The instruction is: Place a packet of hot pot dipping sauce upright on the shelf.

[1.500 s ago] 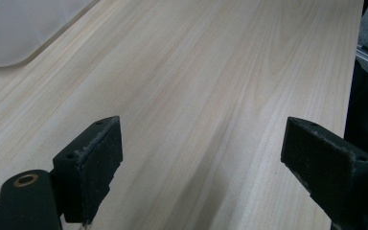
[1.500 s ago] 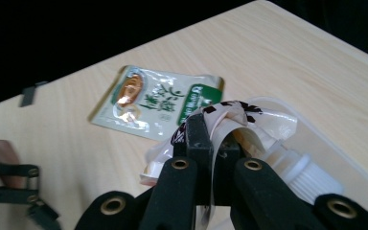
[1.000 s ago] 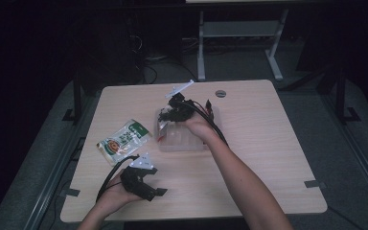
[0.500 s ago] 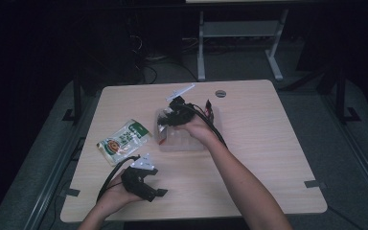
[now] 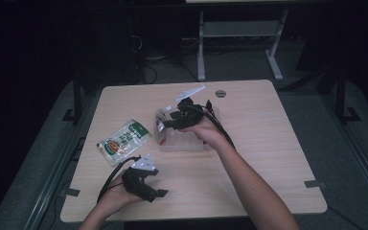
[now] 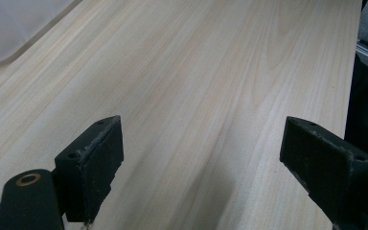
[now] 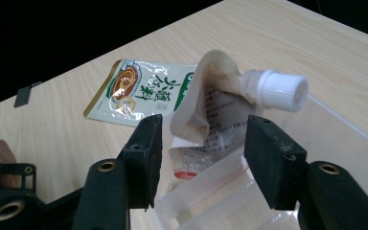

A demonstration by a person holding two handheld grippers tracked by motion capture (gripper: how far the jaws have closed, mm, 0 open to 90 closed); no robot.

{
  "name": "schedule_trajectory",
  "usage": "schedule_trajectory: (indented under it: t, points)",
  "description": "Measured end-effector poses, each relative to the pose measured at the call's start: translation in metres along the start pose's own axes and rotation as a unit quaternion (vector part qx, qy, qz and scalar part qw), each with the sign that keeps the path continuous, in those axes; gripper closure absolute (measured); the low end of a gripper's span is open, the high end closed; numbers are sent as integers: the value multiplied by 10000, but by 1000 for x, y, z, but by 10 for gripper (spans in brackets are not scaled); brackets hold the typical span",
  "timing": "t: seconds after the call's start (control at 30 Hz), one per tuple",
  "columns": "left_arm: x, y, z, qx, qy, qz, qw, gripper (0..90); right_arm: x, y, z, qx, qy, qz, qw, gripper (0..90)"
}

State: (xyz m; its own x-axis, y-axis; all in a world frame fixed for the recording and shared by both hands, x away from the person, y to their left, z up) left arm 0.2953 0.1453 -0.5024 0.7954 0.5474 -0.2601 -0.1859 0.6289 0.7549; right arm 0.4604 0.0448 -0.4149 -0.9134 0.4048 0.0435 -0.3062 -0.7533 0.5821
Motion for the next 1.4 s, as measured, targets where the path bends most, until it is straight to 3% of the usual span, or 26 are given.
schedule_trajectory:
  t: [0.2, 0.6, 0.67, 1.07, 1.4]
  points:
    - [0, 0, 1, -82, 22, 6, 10000, 148, 14, 12, -4, -4, 156, 57, 9999, 451]
    - [2, -1, 2, -94, -61, 16, 9999, 151, 35, 38, -31, -47, 352, 5, 9994, 400]
    - [1, -1, 2, -154, 5, -8, 9999, 153, 40, 42, -37, -61, 399, -3, 9992, 398]
    - [0, -1, 3, -167, 55, 6, 9998, 154, 67, 61, -80, 99, 502, 99, 9986, 376]
    - [1, 1, 2, -126, 47, 26, 9999, 157, 77, 79, -126, 327, 463, 16, 9984, 357]
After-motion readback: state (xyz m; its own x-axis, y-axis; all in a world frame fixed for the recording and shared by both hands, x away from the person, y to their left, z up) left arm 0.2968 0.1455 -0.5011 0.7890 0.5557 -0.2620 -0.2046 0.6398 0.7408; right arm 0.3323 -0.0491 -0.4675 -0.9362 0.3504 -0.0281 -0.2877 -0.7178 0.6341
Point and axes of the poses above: each handheld gripper's, and its own axes: y roughly backward along the jaws, z roughly out of its top, x roughly to its left, the point moved 8 cm from there along -y, roughly forward along the jaws, and after that the axes turned 10 degrees about y, right-handed, at the moved point
